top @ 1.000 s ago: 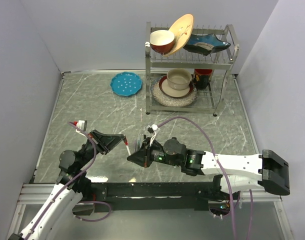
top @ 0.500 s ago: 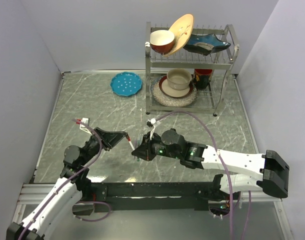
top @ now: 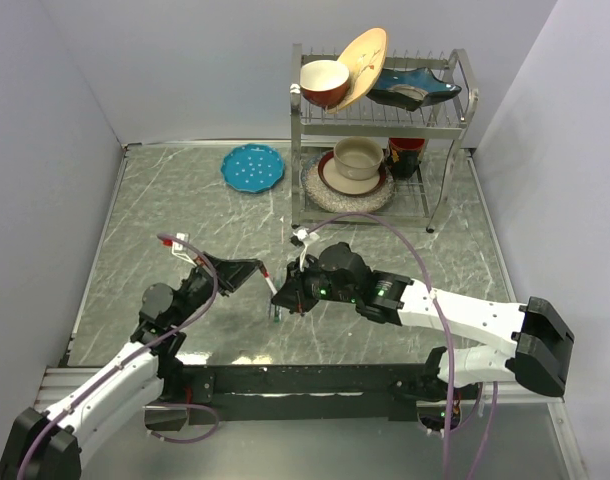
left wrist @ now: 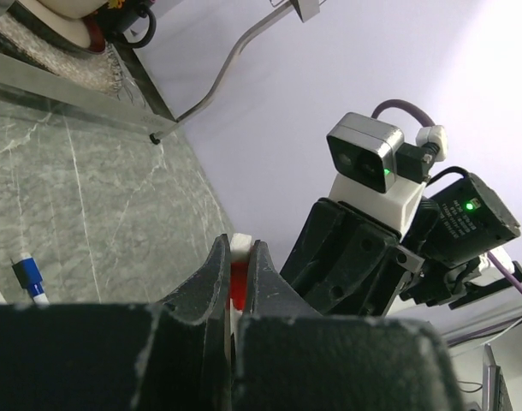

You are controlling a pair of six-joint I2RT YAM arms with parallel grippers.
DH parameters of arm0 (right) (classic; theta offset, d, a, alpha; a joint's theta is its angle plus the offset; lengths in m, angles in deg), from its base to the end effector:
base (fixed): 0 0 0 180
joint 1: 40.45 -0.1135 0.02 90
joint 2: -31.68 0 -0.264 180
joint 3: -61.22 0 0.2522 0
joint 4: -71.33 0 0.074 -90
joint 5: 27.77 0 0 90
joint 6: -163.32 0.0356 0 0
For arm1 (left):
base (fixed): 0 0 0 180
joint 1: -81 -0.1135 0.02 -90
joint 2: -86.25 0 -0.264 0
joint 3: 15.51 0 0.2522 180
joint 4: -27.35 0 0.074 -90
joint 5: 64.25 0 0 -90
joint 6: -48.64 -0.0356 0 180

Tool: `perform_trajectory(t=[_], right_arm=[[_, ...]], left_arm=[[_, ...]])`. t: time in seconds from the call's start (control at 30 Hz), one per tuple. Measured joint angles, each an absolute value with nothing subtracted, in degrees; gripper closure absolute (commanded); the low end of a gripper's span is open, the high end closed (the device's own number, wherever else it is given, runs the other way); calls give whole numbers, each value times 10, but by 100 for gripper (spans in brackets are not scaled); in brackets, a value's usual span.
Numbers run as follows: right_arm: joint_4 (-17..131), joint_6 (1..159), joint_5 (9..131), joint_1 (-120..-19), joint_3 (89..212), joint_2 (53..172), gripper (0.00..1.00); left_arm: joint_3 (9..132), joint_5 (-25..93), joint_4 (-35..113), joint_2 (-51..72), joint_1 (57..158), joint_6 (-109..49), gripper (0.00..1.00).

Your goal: Insert the pens into the pen caps

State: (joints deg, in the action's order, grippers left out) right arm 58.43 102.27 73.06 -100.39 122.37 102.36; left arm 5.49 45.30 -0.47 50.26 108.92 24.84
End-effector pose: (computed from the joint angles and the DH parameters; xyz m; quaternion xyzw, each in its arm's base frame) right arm 0.1355 0.2475 0.2793 -0.2716 0.7833 0.4436 0.3403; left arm 0.1313 -0.0830 0.2273 -0.0761 0.6242 -0.6361 0.4473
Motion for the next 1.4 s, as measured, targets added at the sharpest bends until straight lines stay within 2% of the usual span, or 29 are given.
perform_trajectory(t=[0.67, 1.0, 1.1, 1.27, 1.3, 1.4], right_arm=[[427, 979, 702, -954, 1271, 1034, 100], [365, 967, 702, -923, 1309, 1092, 100], [366, 964, 702, -923, 1309, 1097, 100], [410, 977, 704, -923, 1305, 1086, 100], [430, 984, 705, -921, 1297, 1078, 98], [484, 1008, 706, -912, 1260, 1045, 80]], left_arm=[[75, 312, -159, 274, 1204, 232, 99], [107, 228, -206, 167, 1256, 234, 99], [111, 212, -176, 185, 1265, 228, 99], [169, 177, -34, 260, 1278, 189, 99], [188, 171, -4, 267, 1280, 178, 99], [255, 167, 85, 266, 1287, 145, 99]])
